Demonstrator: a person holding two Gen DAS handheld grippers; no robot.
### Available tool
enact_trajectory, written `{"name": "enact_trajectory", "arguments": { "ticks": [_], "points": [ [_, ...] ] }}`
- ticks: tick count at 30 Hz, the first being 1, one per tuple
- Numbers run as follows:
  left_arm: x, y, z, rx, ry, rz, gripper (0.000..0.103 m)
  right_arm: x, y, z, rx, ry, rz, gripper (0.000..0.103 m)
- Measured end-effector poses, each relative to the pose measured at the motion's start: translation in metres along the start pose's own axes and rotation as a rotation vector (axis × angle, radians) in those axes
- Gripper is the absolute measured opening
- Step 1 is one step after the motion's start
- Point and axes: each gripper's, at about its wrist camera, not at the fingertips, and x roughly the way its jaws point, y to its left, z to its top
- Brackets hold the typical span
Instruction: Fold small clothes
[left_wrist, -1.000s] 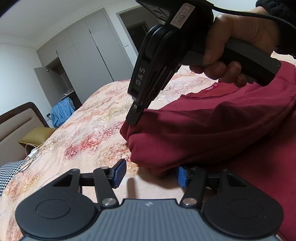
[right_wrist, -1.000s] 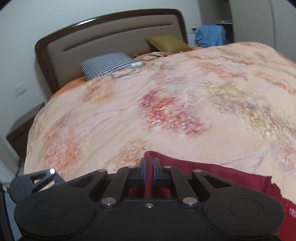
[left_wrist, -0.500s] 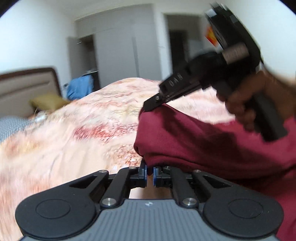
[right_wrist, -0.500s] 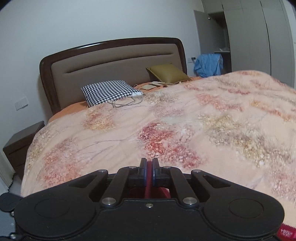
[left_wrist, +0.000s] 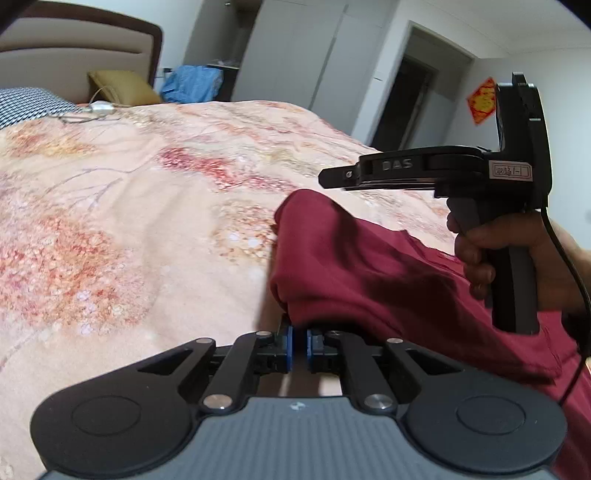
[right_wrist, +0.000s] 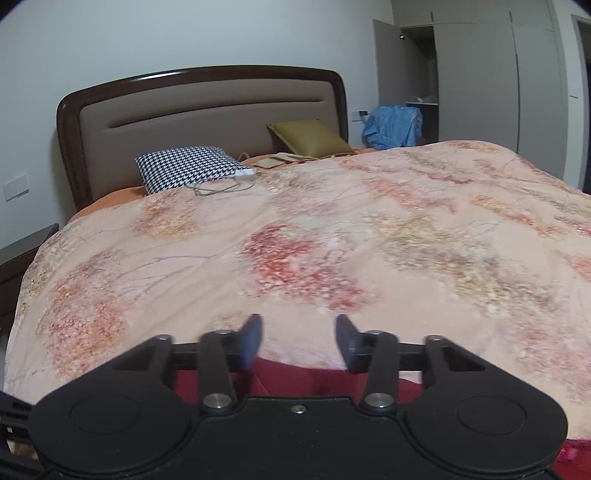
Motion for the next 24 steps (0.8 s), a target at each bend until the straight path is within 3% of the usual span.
{"name": "enact_trajectory", "arguments": {
  "ticks": [3, 5, 6, 8, 12, 16, 18, 20, 22, 23, 24],
  "points": [
    [-0.008, 0.002, -0.002, 0.036, 0.005, 0.011, 0.020, -0.032, -0.018, -0.016, -0.004, 0.000, -0.042, 0.073],
    [-0.015, -0.003, -0.002, 0.051, 0.002, 0.010, 0.047, -0.060, -0.026, -0.034, -0.018, -0.010, -0.086, 0.084],
    [-0.019, -0.007, 0.000, 0.053, -0.013, 0.012, 0.067, -0.076, -0.029, -0.044, -0.030, -0.016, -0.110, 0.091],
    [-0.026, -0.011, 0.007, 0.060, -0.059, 0.022, 0.073, -0.108, -0.030, -0.066, -0.066, -0.037, -0.169, 0.099],
    [-0.024, -0.024, 0.027, 0.058, -0.102, 0.046, 0.083, -0.159, -0.028, -0.111, -0.125, -0.053, -0.296, 0.102],
    [0.006, -0.035, 0.060, 0.034, -0.117, 0.081, 0.084, -0.192, -0.032, -0.145, -0.071, -0.071, -0.371, 0.102],
    [0.036, -0.033, 0.076, 0.002, -0.042, 0.097, 0.084, -0.201, -0.038, -0.157, -0.010, -0.071, -0.379, 0.102],
    [0.068, -0.019, 0.087, -0.096, 0.034, 0.090, 0.073, -0.204, -0.045, -0.168, 0.047, -0.072, -0.372, 0.102],
    [0.085, -0.001, 0.091, -0.209, 0.069, 0.051, 0.048, -0.205, -0.050, -0.175, 0.091, -0.073, -0.368, 0.102],
    [0.085, 0.004, 0.088, -0.242, 0.067, 0.024, 0.042, -0.205, -0.052, -0.179, 0.108, -0.074, -0.365, 0.102],
    [0.085, 0.008, 0.086, -0.250, 0.057, -0.008, 0.028, -0.205, -0.053, -0.181, 0.122, -0.078, -0.362, 0.102]
  ]
}}
